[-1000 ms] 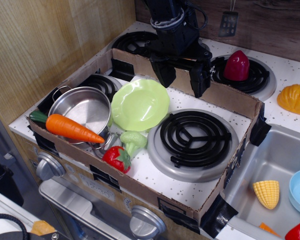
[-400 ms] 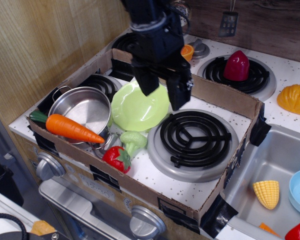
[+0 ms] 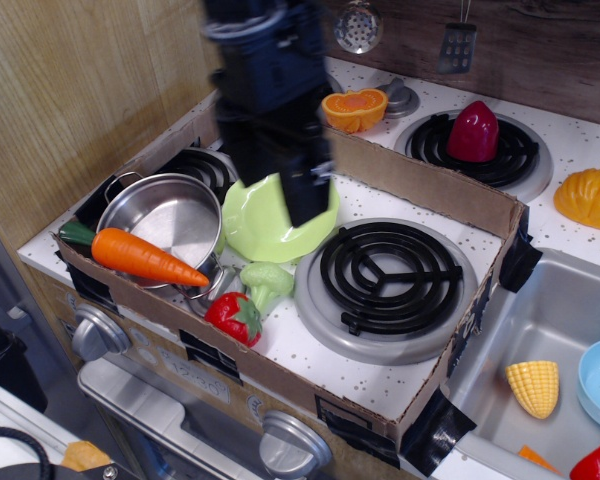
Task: Put carrot on plate
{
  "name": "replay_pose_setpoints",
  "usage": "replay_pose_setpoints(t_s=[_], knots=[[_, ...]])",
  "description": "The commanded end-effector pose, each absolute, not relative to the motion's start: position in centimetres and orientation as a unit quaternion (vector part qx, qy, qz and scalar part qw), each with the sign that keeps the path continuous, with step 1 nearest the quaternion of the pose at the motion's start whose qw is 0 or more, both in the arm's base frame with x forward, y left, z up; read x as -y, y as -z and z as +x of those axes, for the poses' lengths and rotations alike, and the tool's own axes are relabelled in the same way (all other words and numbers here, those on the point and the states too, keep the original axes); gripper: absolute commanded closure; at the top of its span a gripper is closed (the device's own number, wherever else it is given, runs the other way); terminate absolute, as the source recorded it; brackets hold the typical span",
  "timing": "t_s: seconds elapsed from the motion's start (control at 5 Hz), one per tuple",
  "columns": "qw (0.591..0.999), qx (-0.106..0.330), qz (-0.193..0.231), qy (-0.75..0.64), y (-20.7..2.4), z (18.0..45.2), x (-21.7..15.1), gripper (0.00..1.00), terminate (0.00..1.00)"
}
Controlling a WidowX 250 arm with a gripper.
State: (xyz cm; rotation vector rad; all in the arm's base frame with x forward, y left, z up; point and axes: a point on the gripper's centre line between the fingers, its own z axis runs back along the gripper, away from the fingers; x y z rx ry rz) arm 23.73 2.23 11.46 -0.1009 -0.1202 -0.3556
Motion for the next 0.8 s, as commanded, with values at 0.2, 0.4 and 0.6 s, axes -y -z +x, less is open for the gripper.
replay_pose_setpoints(t_s=[0.2,0.4,0.6], knots=[[0.943,0.058,-0.066,0.321,-10.2,21.8,-7.5,0.0,0.0],[0.929,0.049,-0.082,0.357,-9.3,22.0,-8.6,0.0,0.0],[0.923,0.033,-0.076,0.375,-8.6,22.4,-9.0,0.0,0.0]])
